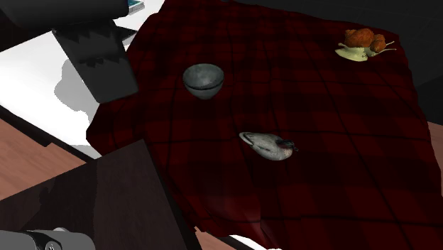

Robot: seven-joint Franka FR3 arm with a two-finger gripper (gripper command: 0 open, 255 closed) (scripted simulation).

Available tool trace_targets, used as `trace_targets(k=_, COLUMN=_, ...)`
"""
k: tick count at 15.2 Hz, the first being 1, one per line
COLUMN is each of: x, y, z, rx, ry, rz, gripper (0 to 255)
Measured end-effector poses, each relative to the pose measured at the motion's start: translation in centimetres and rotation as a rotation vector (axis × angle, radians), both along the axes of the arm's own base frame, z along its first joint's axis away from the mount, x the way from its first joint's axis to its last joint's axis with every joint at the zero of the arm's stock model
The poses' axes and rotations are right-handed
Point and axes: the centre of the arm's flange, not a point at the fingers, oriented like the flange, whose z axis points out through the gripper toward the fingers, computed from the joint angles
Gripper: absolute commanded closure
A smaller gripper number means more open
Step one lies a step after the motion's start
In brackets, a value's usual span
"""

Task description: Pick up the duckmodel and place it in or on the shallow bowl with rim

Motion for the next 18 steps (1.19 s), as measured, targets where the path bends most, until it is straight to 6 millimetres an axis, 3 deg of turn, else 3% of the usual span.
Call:
trace_targets(k=3, x=0.8, y=0.6, z=-1.3, rx=-0.003, ry=0.002, rz=-0.024, gripper=0)
trace_targets(k=6, x=2.9, y=1.8, z=-3.8, rx=-0.011, ry=0.004, rz=-0.078, gripper=0)
trace_targets(k=11, x=6.3, y=4.3, z=-9.3, rx=-0.024, ry=0.007, rz=-0.178, gripper=0)
trace_targets(k=18, x=11.7, y=6.3, z=-16.6, rx=-0.043, ry=0.01, rz=-0.318, gripper=0)
